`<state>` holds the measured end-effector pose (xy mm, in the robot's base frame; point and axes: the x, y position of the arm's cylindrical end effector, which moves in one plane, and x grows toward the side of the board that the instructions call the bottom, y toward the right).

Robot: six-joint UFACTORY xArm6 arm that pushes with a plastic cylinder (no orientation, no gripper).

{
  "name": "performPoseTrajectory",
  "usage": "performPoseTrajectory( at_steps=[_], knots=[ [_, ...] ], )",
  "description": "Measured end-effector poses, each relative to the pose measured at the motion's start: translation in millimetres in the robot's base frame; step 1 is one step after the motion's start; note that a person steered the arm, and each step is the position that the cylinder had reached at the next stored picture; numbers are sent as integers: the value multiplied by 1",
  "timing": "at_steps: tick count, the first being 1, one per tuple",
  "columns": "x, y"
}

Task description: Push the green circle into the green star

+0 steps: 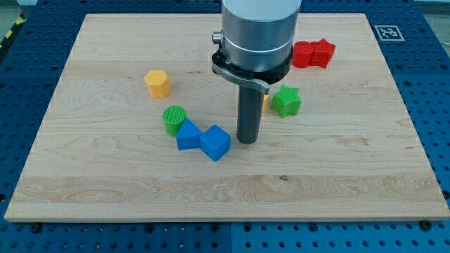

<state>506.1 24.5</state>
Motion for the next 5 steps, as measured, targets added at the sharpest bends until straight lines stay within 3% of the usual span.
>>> performPoseTrajectory(
  at_steps=[2, 3, 5],
  knots=[
    [0, -38],
    [13, -22],
    [76, -2]
  ],
)
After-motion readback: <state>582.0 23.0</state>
